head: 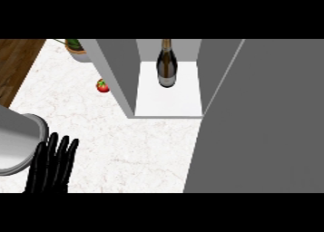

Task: Pick up the wine, place it into the cabinet and close the cabinet

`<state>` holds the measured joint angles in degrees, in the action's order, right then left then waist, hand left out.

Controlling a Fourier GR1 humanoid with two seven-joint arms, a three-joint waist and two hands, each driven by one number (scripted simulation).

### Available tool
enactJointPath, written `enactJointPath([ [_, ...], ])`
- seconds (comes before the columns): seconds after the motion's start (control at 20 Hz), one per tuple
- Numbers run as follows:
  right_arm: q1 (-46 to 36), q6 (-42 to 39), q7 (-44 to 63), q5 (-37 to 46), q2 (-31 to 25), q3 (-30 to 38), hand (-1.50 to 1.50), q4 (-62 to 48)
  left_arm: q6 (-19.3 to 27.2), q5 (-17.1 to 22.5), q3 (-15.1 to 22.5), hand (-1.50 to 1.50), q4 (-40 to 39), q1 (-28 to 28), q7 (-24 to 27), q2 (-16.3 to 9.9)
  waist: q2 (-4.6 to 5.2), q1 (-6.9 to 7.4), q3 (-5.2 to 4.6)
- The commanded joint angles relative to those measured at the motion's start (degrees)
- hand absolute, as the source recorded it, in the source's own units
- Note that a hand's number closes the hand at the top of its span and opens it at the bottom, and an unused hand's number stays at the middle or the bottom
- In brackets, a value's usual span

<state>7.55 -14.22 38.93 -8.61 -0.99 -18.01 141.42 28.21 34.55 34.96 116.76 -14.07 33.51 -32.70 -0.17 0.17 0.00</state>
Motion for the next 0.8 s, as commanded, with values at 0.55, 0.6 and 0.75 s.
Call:
enactJointPath([
  [0.55, 2.2, 2.0, 6.9, 5.1, 1.0, -26.2, 1.50, 9.8, -14.3, 12.5, -20.4, -1.50, 0.9, -10.1, 1.3, -8.1, -0.32, -0.08, -0.10],
  [0.6, 0.1, 5.2, 6.9, 7.2, 1.0, -29.7, 1.50, 7.4, -13.8, 12.1, -20.7, -1.50, 3.2, -10.6, 0.2, -8.9, -0.32, 0.09, -0.10],
  [0.75, -4.3, 10.5, 4.0, 12.7, 1.0, -35.1, 1.50, 2.3, -17.3, 12.3, -21.9, -1.50, -0.3, -12.1, 2.3, -8.0, -0.31, 0.14, -0.13],
])
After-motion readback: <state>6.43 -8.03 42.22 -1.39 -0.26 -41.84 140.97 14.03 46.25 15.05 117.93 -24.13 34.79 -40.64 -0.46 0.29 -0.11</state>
